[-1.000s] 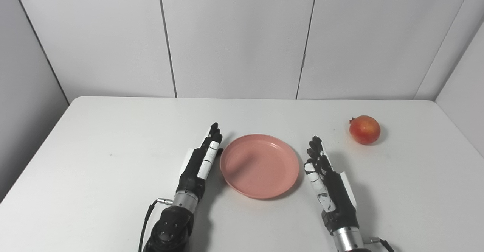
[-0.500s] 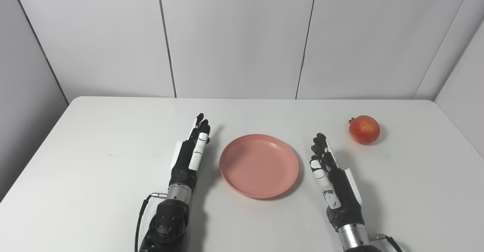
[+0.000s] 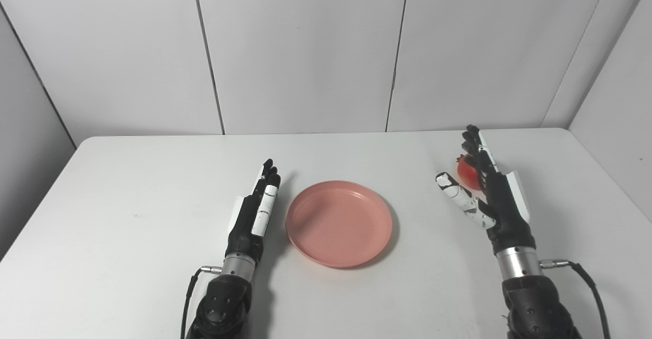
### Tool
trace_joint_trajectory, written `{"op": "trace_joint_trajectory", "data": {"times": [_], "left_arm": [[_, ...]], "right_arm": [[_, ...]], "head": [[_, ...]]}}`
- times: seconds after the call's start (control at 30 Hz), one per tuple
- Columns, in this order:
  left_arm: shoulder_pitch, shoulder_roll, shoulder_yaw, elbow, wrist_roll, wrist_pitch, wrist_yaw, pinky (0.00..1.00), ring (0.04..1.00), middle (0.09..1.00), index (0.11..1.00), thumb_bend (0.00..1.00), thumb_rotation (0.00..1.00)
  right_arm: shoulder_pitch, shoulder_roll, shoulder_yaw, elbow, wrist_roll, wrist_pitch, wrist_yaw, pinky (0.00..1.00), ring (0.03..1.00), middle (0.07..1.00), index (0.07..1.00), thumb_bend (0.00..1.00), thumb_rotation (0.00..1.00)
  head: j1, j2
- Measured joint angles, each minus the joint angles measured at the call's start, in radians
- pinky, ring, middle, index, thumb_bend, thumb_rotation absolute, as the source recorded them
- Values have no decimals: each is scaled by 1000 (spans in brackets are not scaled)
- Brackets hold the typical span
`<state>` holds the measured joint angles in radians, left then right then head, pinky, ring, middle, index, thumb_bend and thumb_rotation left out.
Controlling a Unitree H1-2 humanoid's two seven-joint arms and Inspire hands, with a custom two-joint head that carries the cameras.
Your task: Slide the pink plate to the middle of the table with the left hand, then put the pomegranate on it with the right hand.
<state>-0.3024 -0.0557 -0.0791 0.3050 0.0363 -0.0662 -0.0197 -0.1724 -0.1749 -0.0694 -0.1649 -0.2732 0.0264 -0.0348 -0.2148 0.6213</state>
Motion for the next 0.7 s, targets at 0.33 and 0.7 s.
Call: {"op": "trace_joint_trajectory", "data": {"times": [0.33, 0.7], "left_arm": [[0, 0, -6, 2, -34, -1, -32, 979, 1000, 1000, 1000, 706, 1000], [0, 2, -10, 2, -12, -1, -23, 965, 992, 1000, 999, 691, 1000]], "right_arm": [[-110, -117, -57, 47, -67, 46, -12, 880, 910, 921, 946, 732, 566], [-215, -221, -29, 203, -193, 119, -8, 797, 872, 893, 910, 867, 441]], "head": [[-37, -15], [-48, -18]]}}
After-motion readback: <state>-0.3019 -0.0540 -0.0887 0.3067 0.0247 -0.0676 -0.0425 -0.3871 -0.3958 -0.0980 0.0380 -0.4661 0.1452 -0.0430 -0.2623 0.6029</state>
